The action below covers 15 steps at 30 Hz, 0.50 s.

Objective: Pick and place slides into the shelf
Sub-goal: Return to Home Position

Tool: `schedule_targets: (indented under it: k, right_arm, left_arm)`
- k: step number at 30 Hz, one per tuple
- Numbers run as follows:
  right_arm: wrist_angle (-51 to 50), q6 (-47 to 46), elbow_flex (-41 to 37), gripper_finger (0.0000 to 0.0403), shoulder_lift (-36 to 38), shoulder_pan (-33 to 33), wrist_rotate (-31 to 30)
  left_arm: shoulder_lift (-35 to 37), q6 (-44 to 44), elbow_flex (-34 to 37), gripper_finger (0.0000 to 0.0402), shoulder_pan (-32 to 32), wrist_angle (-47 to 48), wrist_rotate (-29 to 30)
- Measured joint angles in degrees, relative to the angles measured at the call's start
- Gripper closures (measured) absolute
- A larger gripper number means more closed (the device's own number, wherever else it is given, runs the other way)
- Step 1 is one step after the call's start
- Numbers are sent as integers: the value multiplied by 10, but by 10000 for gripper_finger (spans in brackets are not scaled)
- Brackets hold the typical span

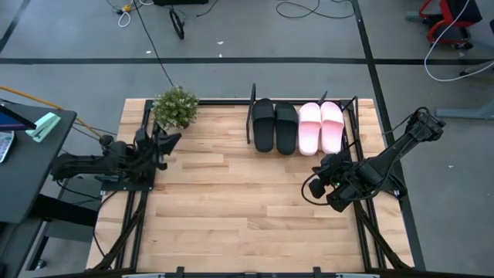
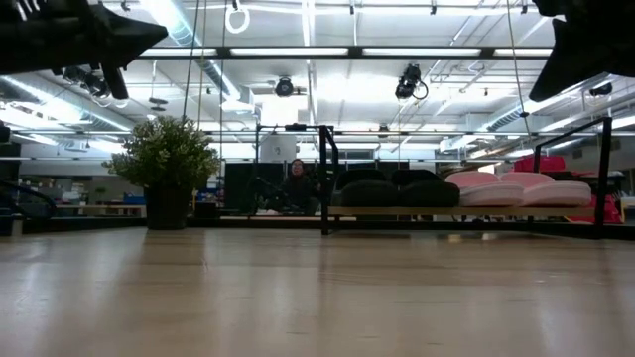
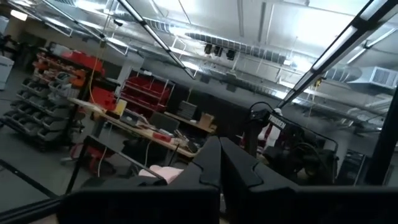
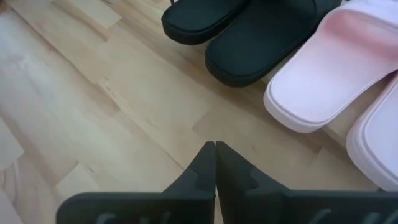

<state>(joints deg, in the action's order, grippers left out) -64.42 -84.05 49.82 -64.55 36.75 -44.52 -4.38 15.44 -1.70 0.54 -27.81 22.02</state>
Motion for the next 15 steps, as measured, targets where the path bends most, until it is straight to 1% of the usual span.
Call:
schedule_targets:
  k: [5,9,11,15]
  right_arm:
    - [2,0,0,395,0,0,6]
    - [2,-1,0,395,0,0,16]
    - [2,-1,0,395,0,0,16]
    - [2,-1,0,395,0,0,17]
  left_arm:
    - [4,-8,12,398,0,-12,0]
    - [4,-25,12,395,0,-9,-16]
    - [4,-30,12,396,0,3,-27]
    - [4,-20,12,397,0,58,-30]
